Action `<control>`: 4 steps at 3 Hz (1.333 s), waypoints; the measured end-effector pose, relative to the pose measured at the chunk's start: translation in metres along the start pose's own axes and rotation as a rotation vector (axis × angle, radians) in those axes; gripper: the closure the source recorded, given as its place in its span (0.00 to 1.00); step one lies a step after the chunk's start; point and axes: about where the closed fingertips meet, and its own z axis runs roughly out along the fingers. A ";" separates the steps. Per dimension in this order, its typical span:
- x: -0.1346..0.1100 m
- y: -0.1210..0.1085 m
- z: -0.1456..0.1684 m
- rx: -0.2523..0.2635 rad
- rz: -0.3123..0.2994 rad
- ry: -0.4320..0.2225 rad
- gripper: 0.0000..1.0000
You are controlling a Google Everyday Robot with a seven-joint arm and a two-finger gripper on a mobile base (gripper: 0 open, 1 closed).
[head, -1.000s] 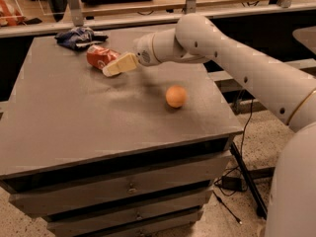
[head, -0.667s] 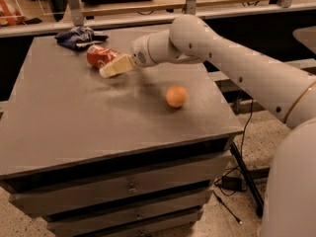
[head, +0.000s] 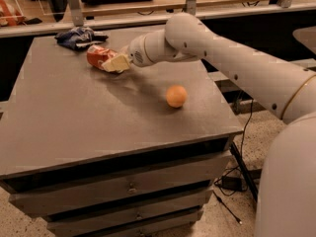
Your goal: Move coke can near blue chip bag
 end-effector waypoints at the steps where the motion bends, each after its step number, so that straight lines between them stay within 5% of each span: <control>1: 0.000 -0.009 -0.004 0.049 0.006 0.013 0.68; 2: -0.004 -0.027 -0.010 0.140 0.014 0.002 0.92; 3: -0.015 -0.051 -0.010 0.225 0.016 -0.031 1.00; 4: -0.029 -0.068 0.002 0.247 0.001 -0.065 1.00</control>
Offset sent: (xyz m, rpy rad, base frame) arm 0.0390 -0.0389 0.0192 -0.0304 -0.0905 -0.2424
